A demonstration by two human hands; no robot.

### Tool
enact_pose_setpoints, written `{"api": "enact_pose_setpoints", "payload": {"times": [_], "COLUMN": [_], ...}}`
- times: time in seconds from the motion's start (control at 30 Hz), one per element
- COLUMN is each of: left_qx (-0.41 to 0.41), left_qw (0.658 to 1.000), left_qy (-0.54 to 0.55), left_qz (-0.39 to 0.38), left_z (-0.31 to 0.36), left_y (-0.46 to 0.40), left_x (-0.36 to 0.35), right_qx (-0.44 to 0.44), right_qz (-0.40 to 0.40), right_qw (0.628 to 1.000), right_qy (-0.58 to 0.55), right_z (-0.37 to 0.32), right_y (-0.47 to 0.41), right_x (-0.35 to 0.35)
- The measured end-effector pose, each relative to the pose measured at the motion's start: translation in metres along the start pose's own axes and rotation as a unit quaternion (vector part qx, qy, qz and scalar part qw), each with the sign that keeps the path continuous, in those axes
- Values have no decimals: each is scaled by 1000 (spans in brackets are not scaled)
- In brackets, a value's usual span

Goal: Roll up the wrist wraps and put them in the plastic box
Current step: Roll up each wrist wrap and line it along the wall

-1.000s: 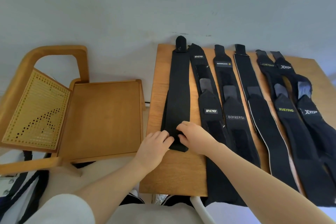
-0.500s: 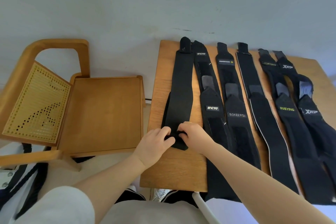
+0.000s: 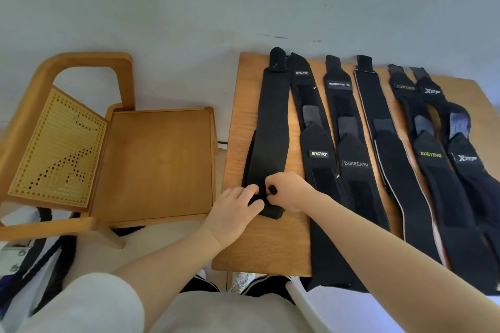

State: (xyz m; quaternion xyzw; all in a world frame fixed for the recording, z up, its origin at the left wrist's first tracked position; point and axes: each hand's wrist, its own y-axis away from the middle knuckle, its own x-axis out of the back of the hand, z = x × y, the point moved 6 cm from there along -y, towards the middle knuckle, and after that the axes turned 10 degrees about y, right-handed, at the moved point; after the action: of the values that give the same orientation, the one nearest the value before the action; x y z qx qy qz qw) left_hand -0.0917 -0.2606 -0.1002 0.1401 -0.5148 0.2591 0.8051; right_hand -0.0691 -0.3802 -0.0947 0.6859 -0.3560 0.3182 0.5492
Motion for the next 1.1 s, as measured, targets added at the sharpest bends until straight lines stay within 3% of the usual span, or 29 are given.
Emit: {"api": "enact_pose_setpoints", "payload": {"times": [0.13,0.33,0.5,0.63,0.73,0.83,0.93,1.03,1.1], "left_qx": [-8,-4,2,59,64,60,87,8,-14], "left_qw": [1000,1000,1000,996,992,989,990,994,993], "left_qy": [-2,-5,-27,26,46,33,-16,-84,-102], "left_qz": [-11,1,6,-62,-97,-131,-112,-63,-58], "left_z": [1,-2,-8,-14,-19,-21,-24,-10,-6], "left_y": [3,3,-5,-22,-41,-51,-51,-47,-46], "left_x": [-2,-5,-1,8,15,13,18,19,21], "right_qx": [54,109,104,30,-20,-38,-86,-170,-178], "right_qz": [-15,15,6,-24,-23,-38,-33,-2,27], "right_qw": [998,990,976,999,995,992,986,966,972], "right_qy": [-2,89,189,22,-98,-111,-136,-194,-152], "right_z": [-1,-17,-24,-7,4,3,7,24,32], "right_y": [5,20,17,13,13,7,0,1,0], "right_x": [0,-1,-6,-3,-1,2,3,5,9]}}
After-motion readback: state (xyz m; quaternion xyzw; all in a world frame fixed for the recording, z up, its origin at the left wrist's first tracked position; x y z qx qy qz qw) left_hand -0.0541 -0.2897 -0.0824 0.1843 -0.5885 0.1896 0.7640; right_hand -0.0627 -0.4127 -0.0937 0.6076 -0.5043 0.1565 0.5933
